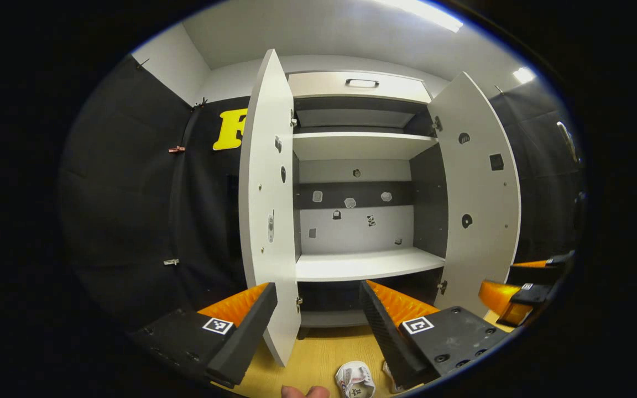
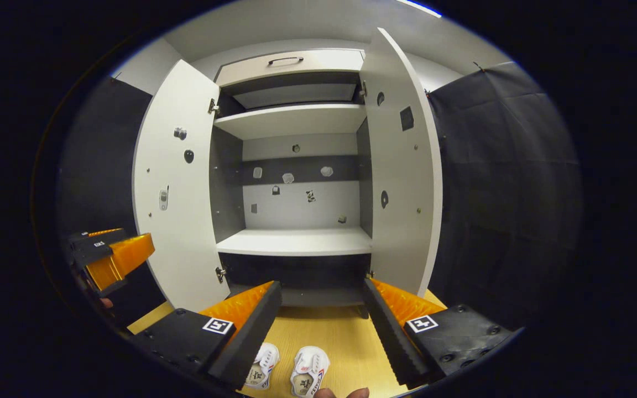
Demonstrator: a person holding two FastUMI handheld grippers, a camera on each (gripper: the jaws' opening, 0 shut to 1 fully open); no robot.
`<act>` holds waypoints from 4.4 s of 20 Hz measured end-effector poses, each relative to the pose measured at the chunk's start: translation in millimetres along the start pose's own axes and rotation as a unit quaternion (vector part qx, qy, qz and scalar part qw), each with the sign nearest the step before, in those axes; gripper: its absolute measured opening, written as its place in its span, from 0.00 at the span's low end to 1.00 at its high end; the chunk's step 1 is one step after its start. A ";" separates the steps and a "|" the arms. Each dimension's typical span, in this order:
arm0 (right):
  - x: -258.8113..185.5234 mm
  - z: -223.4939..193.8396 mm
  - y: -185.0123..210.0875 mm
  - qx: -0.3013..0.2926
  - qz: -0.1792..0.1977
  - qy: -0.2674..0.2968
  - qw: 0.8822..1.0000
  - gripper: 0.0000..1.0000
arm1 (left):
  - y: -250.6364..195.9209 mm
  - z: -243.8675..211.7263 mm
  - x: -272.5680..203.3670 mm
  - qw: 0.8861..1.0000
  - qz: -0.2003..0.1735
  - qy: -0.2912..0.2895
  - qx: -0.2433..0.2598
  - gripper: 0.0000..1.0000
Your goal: Grab one shoe with the right hand and put it into the shoe cabinet, grab the other shoe with the left hand and put it into the shoe cabinet; then close the right door with the right hand and the left door with the left hand.
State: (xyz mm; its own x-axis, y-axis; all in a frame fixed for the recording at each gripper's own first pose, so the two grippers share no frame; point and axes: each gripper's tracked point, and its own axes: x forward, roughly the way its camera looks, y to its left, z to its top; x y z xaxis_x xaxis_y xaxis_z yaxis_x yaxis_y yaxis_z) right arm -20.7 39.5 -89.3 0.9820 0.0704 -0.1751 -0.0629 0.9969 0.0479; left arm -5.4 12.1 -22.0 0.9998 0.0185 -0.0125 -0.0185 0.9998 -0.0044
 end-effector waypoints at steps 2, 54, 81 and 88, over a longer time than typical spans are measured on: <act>-3.1 -34.9 9.8 0.015 0.011 0.035 0.999 0.98 | 2.8 -8.6 -5.4 1.000 0.001 0.002 0.004 0.95; 101.9 -258.7 8.5 0.031 0.027 0.190 0.981 0.06 | 41.5 -153.3 -20.6 0.992 0.041 0.122 0.014 0.93; 415.8 59.6 35.6 -0.055 0.027 0.150 0.987 0.06 | 2.1 -152.1 6.1 0.992 0.015 0.123 -0.018 0.93; 480.2 20.3 26.6 -0.081 -0.011 0.186 0.979 0.06 | 11.6 -161.2 2.9 0.990 0.036 0.136 -0.013 0.93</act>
State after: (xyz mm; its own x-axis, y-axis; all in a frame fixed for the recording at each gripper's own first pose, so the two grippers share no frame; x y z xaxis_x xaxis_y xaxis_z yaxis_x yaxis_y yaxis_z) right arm 452.8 99.1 -152.1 0.8526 0.0265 -0.5220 -0.0990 0.9888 -0.1114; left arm -4.7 23.0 -183.2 0.9557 0.0841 -0.2822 -0.0933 0.9955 -0.0192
